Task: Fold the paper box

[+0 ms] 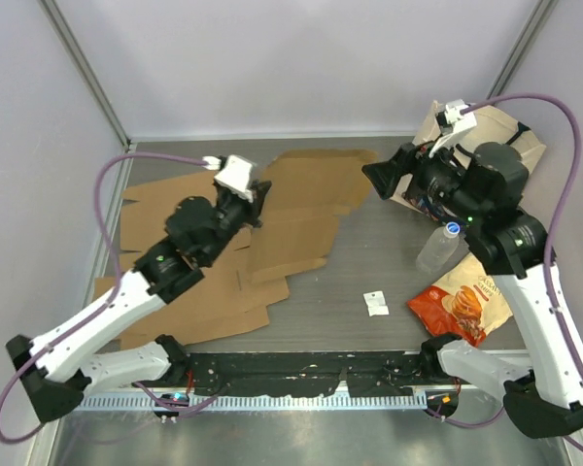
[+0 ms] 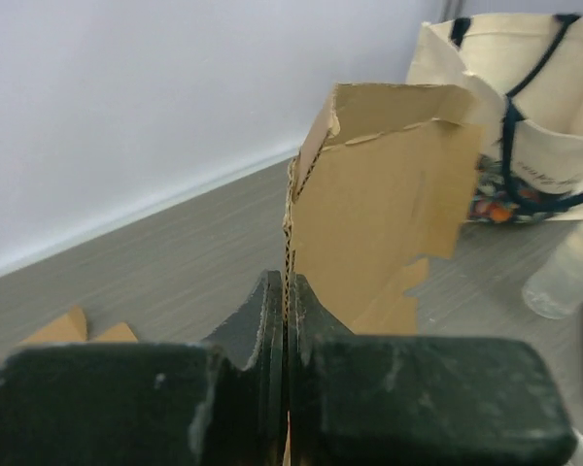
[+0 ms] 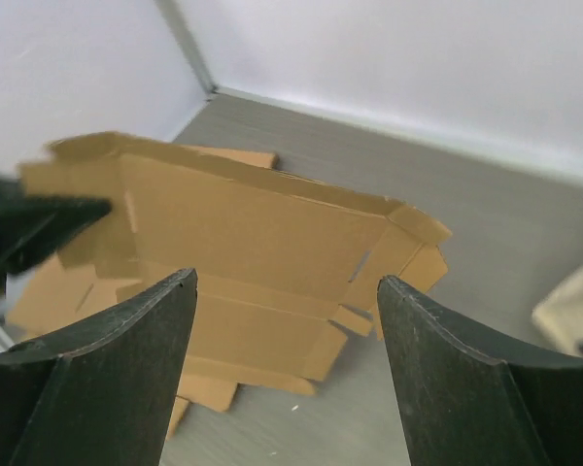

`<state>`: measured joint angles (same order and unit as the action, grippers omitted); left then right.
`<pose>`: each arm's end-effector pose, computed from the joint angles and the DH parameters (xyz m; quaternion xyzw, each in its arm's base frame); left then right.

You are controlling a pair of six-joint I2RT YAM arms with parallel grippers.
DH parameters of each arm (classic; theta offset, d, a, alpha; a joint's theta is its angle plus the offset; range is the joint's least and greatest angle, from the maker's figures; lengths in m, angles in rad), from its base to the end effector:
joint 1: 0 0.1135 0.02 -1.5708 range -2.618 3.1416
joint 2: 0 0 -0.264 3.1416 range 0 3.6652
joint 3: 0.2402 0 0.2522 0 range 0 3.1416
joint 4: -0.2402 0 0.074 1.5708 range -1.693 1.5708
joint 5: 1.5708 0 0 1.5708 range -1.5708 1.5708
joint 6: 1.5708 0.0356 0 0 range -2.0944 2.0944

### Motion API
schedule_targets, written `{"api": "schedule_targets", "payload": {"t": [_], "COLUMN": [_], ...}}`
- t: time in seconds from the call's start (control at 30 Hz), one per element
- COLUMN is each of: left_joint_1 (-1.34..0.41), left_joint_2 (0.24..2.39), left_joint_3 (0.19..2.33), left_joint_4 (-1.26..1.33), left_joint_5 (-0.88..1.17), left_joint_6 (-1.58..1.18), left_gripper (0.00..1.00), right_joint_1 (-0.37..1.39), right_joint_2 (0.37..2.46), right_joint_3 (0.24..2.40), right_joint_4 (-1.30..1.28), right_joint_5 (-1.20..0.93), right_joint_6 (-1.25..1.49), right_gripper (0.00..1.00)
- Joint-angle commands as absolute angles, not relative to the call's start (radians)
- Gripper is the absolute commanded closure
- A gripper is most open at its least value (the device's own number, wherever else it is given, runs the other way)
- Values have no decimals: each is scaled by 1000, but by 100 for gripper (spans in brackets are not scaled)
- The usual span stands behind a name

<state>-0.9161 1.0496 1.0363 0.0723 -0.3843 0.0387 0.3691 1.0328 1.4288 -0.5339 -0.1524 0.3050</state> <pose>0.1574 -0.1831 0.4055 0.1860 0.6619 -0.1848 0.7023 0.1806 0.0757 0.4750 -0.0741 0.7500 0.2707 0.5990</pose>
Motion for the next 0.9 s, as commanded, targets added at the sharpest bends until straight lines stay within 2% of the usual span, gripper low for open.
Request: {"api": "schedule_targets", "payload": {"t": [0.0,0.03,0.17,0.2,0.33,0.47,0.63,0.87], "left_joint_1": [-802,-786,-707,-690,-608,-536,-509,-480], "left_joint_2": [954,947,949,953,971,1003,1031,1028], "left_joint_3": [1135,1146,1187,1181,1131,1120,1130,1131], "left_joint_4": [-225,-245,-302,-292,-172,-123,-113,-97], "left_joint_5": [30,87,213,315,481,569,655,755], "left_joint_6": [-198,-201,-268,-279,-374,-423,-428,-439], "left_gripper": [100,100,100,100,100,100,100,100], "right_joint_1": [368,368,370,371,371,373,373,371], "right_joint_2": [1067,1089,1202,1213,1282,1336,1336,1379], "right_joint_3": [1534,1572,1670,1671,1706,1717,1622,1597], "right_joint_4": [-532,-561,-597,-591,-625,-658,-577,-574], "right_joint_5": [-515,-616,-781,-788,-818,-842,-857,-923], "right_joint_6": [-161,-182,-206,-219,-305,-354,-388,-439], "right_gripper": [20,20,23,23,23,25,26,28]}}
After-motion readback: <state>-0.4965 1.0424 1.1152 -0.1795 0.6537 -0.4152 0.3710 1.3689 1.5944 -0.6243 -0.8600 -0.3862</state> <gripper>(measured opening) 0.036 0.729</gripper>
